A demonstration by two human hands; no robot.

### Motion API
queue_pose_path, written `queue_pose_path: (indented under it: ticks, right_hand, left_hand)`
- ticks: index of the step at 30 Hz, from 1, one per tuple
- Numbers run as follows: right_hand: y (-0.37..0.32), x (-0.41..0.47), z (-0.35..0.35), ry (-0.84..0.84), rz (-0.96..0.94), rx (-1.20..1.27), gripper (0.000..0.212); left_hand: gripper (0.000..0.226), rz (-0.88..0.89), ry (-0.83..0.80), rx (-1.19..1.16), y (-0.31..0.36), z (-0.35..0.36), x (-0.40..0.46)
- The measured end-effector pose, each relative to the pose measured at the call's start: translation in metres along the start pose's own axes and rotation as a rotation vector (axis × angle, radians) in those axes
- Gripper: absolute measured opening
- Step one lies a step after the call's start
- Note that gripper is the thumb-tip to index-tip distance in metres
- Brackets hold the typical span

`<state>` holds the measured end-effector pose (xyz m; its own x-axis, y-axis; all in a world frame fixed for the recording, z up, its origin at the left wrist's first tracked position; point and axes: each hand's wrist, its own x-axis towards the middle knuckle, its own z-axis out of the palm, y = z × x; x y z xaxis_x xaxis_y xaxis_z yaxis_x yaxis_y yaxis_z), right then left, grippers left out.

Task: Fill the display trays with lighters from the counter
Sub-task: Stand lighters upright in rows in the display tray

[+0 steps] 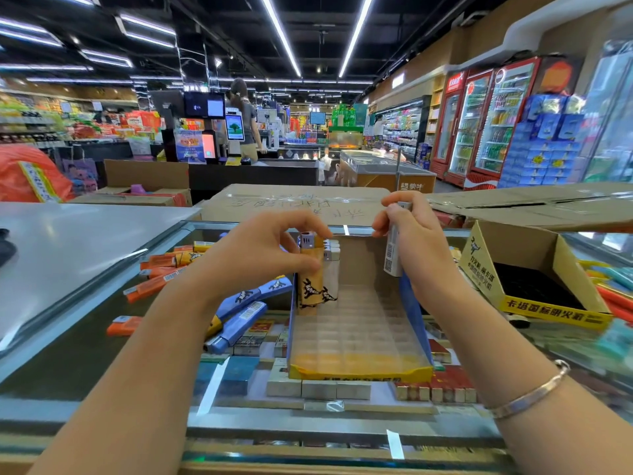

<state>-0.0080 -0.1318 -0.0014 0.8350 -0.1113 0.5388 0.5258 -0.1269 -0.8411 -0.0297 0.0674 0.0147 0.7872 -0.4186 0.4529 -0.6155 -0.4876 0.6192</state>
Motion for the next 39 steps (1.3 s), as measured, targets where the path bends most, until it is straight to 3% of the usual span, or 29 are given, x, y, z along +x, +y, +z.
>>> queue_pose_path:
  ticks: [11, 21, 26, 28, 31, 35, 39]
  right_hand:
    - [-0.001, -0.001, 0.000, -0.015, 0.011, 0.011, 0.020]
    - [-0.006, -0.006, 0.001, -0.163, -0.014, 0.047, 0.019]
    - [-0.006, -0.004, -0.001, -0.155, 0.015, 0.129, 0.020]
    - [-0.006, -0.003, -0.004, -0.175, 0.056, 0.173, 0.021]
    - [-0.005, -0.002, -0.008, -0.242, 0.106, 0.230, 0.023]
    - [-0.006, -0.001, -0.011, -0.340, 0.162, 0.263, 0.049]
    - [-0.005, -0.004, -0.009, -0.477, 0.161, 0.105, 0.067]
  left_hand:
    - [0.020, 0.052, 0.017, 0.160, -0.003, 0.003, 0.003]
    - [0.019, 0.026, -0.026, 0.282, -0.004, 0.000, 0.003]
    - [0.038, 0.004, -0.080, 0.381, -0.004, 0.007, 0.005]
    - [0.052, -0.017, -0.085, 0.354, -0.006, 0.006, 0.004]
    - [0.056, -0.033, -0.114, 0.276, -0.009, 0.005, 0.005]
    - [0.035, 0.038, 0.046, 0.197, -0.005, 0.010, 0.007]
    - [0.010, 0.126, 0.245, 0.168, 0.000, 0.019, 0.007]
